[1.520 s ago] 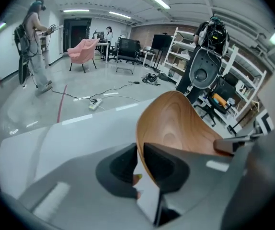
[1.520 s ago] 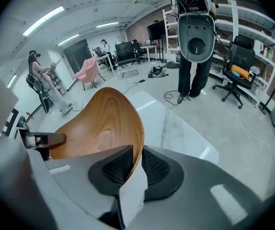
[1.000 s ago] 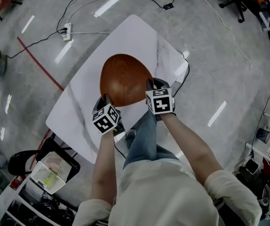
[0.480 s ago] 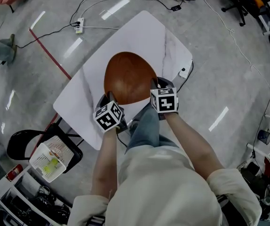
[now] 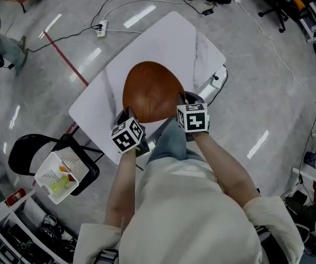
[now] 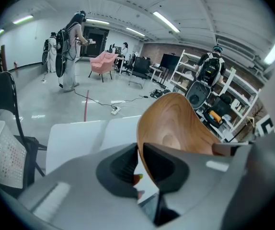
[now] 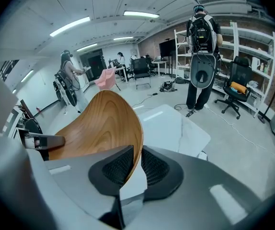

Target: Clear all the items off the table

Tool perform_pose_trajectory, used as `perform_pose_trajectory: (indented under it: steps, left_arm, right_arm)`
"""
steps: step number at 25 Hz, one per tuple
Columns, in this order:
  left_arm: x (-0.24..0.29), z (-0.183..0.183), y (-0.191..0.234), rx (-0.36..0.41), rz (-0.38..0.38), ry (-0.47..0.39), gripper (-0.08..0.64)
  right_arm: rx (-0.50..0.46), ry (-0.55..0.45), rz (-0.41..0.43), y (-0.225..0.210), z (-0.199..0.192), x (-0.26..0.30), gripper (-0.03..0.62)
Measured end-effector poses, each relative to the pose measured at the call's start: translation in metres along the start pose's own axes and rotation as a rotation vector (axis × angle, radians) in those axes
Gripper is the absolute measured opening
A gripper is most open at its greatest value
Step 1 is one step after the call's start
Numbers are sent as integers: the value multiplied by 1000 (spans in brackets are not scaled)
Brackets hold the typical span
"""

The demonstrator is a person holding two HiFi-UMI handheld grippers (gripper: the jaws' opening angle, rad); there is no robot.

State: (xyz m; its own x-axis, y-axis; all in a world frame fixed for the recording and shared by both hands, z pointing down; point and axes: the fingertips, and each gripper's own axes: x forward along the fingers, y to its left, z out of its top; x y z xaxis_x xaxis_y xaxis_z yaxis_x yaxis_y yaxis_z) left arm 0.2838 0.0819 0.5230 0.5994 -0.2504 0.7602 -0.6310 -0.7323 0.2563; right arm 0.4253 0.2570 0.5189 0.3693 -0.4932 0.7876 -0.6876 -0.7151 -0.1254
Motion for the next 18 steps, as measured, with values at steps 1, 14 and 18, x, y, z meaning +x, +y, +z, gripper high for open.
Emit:
perform_pose_trajectory:
  steps: [1, 14, 18]
  left_arm:
    - [-6, -1, 2, 2, -2, -2, 41]
    - [-75, -20, 26, 17, -19, -43, 40]
    - [-93, -31, 33, 0, -19, -51, 40]
  right_arm:
    - [1, -3, -1, 3, -3, -5, 49]
    - [-1, -48, -2, 45, -32, -63, 51]
    - [-17, -53, 3, 55, -38, -78, 50]
